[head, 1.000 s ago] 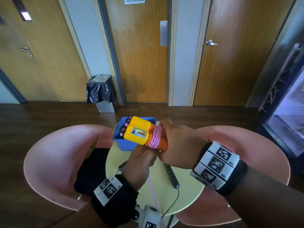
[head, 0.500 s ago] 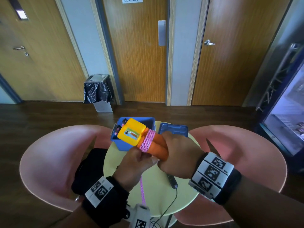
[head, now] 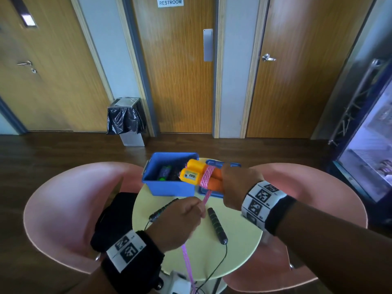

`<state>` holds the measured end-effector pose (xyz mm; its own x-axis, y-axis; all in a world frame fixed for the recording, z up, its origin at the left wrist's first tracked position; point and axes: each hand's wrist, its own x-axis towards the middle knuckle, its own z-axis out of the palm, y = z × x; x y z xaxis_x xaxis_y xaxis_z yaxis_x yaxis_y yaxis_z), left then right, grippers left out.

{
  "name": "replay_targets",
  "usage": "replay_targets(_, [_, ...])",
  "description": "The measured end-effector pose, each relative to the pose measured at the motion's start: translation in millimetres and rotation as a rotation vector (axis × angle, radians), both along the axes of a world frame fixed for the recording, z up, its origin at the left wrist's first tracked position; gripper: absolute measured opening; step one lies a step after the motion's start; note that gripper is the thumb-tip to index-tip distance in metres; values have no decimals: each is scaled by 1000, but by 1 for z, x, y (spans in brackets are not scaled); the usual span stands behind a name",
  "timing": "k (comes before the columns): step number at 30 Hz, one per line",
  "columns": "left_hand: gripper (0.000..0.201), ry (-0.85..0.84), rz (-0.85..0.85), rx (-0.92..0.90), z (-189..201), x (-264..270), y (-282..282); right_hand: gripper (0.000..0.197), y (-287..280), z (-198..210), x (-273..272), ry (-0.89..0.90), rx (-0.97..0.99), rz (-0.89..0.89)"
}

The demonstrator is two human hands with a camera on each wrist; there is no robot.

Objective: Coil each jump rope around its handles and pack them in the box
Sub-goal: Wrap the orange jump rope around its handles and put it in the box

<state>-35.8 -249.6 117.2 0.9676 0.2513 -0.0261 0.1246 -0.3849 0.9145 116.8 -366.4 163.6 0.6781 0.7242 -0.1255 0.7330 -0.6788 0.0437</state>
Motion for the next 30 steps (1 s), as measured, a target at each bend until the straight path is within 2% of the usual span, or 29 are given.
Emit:
replay_targets(2, [19, 30, -76, 228, 14, 0, 13, 46, -3, -10, -1, 0, -137, 68])
replay_targets(4, [23, 46, -126, 423, 32, 3, 25, 41, -7, -17, -3, 24, -194, 102])
replay_targets(7, [23, 122, -178, 600, 49, 13, 42, 28, -7, -21, -10, 31, -261, 202])
replay_targets(9, [21, 138, -232, 654, 51, 23, 53, 33, -8, -21, -17, 22, -293, 270])
replay_targets(13, [19, 162, -266, 670, 49, 43, 67, 40, -9, -16, -28, -17, -301, 383])
replay_targets(15, [11, 149, -300, 619, 49, 48, 68, 38, -10, -11, -30, -36, -317, 431])
replay_targets(20, [13, 160, -411, 492, 41, 57, 66, 35, -18, 6, -30, -25, -294, 512])
replay_targets(26, [29, 159, -457, 327, 35, 58, 61, 35, -35, 40, -22, 65, -257, 485])
replay_targets(30, [20, 139, -471, 313, 32, 56, 60, 40, -42, 51, -18, 152, -208, 463])
